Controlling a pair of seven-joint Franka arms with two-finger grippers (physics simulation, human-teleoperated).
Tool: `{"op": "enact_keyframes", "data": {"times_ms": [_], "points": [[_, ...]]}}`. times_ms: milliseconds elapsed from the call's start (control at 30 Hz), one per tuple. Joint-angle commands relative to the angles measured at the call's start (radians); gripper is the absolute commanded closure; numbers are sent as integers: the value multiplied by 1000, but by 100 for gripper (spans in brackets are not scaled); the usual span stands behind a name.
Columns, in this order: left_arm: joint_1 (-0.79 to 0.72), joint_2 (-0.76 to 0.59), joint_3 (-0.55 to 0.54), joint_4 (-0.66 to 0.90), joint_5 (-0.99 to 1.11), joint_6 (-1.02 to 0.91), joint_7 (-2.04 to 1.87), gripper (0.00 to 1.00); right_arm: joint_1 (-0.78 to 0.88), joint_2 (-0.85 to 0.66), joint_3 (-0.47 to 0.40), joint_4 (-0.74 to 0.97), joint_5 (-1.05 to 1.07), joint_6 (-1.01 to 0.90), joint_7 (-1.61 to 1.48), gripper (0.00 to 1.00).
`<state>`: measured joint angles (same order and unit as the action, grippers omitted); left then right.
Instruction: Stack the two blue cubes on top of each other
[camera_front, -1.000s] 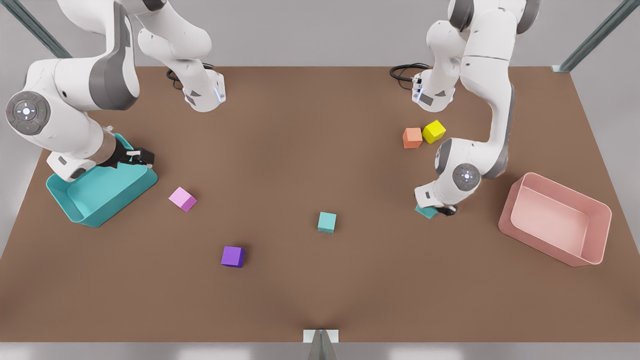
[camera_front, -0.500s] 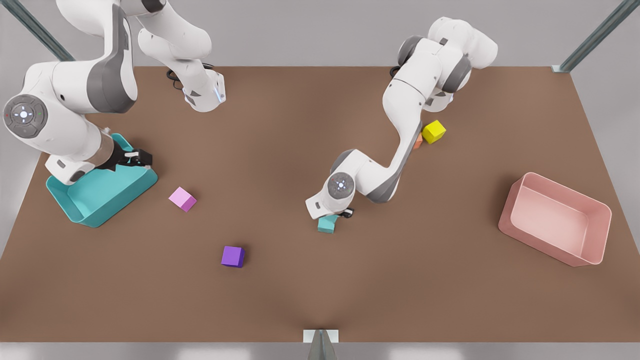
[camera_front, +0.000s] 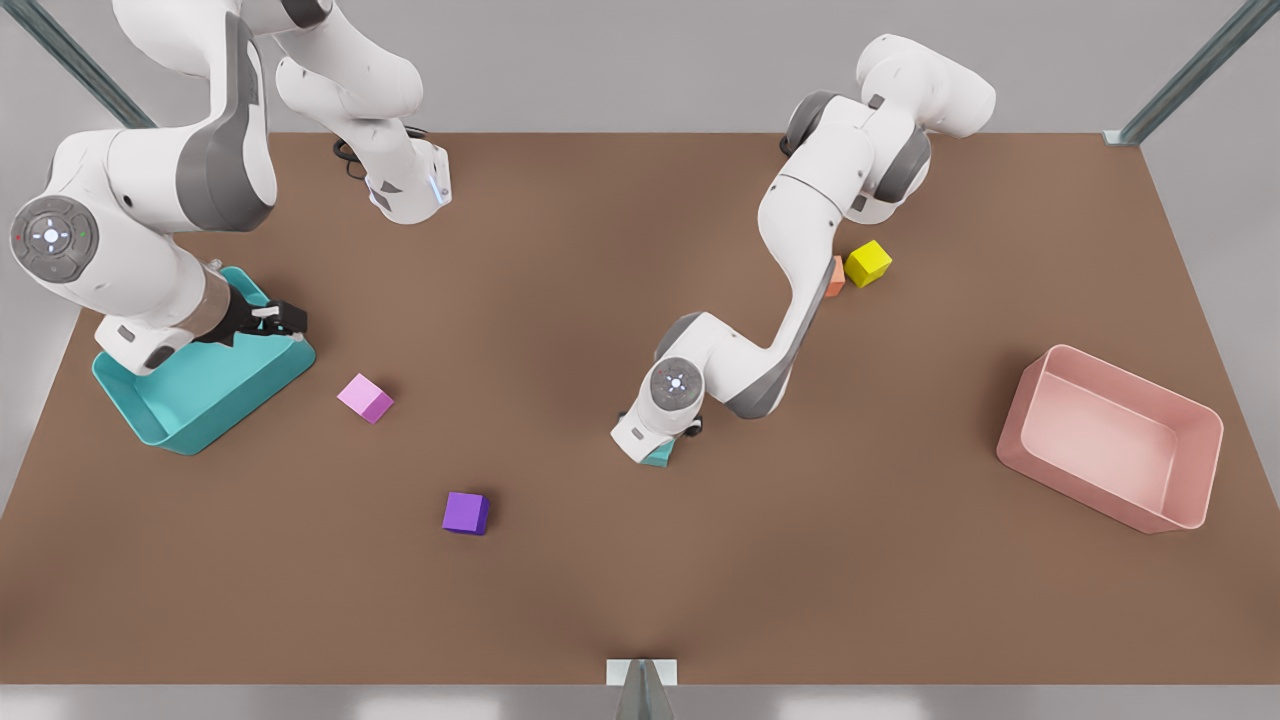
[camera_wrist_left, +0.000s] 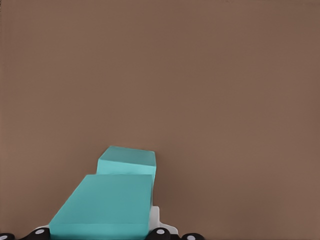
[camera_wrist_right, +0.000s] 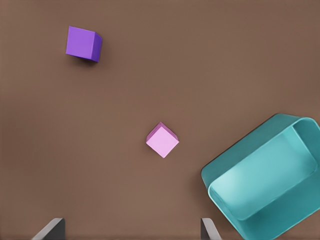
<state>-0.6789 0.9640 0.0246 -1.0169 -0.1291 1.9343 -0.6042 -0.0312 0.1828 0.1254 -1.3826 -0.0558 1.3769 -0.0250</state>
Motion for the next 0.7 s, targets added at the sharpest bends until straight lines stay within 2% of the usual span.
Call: {"op": "enact_keyframes", "data": {"times_ms": [0, 67, 100, 133, 433, 600, 667], "points": [[-1, 2, 0, 1, -1, 0, -258, 23, 0, 0, 0, 0, 1, 1, -15, 0], [-1, 2, 0, 1, -1, 2, -258, 22, 0, 1, 0, 2, -1, 2, -15, 0], [-1, 4, 0, 1, -1, 2, -258, 16, 0, 1, 0, 4, -3, 4, -15, 0], [-1, 4, 0, 1, -1, 2, -258, 0, 0, 3, 0, 4, -3, 4, -15, 0], [7, -11, -2, 8, -1, -54, -273, 0, -1, 6, -1, 5, -3, 4, -16, 0], [6, -93, 0, 6, -1, -116, -272, 0, -3, 6, -1, 7, -1, 4, -16, 0], [80, -235, 3, 6, 8, -360, -197, 0, -4, 6, -1, 8, -1, 4, -18, 0]]}}
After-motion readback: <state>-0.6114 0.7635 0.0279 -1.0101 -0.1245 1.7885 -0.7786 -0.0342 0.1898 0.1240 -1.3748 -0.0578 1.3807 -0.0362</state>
